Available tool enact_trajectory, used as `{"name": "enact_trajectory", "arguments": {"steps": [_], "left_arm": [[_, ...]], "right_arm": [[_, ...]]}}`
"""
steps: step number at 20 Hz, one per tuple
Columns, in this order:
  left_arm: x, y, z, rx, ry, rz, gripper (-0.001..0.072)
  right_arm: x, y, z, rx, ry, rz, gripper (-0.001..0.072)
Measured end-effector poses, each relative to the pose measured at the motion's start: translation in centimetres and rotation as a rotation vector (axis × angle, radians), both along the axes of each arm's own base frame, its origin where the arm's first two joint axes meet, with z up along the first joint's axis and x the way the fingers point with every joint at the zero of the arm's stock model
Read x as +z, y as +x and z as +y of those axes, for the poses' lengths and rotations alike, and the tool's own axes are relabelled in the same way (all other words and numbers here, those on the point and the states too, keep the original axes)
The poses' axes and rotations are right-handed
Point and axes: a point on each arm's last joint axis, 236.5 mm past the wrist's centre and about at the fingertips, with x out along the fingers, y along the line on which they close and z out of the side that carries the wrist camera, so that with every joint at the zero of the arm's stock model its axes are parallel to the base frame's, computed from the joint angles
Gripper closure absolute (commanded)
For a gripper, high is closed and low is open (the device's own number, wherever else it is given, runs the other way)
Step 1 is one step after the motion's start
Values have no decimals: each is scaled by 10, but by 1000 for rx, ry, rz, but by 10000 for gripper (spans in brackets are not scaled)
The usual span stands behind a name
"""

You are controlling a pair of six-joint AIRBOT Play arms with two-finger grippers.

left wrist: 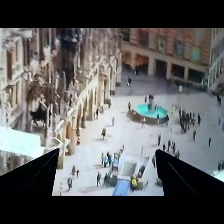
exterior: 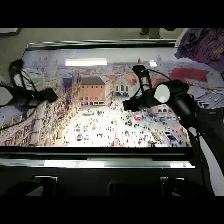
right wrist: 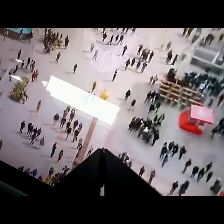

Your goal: Fold the clothes and pants, and hang the long-sleeved shirts on hangers.

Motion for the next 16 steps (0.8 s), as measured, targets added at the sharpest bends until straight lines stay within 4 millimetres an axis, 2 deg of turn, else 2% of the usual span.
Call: {"name": "enact_trajectory", "arguments": {"steps": [2, 4, 6, 8, 11, 16], "left_arm": [[21, 33, 52, 132, 28, -114, -13], [29, 60, 102, 225, 63, -189, -13], [20, 80, 150, 295, 101, -219, -13], [0, 97, 192, 347, 132, -227, -13], [-35, 128, 236, 370, 170, -250, -13], [-77, 183, 267, 342, 213, -277, -13]], "right_arm": [[0, 0, 0, 0, 0, 0, 670], [0, 0, 0, 0, 0, 0, 670], [0, 0, 0, 0, 0, 0, 670], [0, 0, 0, 0, 0, 0, 670], [0, 0, 0, 0, 0, 0, 670], [0, 0, 0, 0, 0, 0, 670]]}}
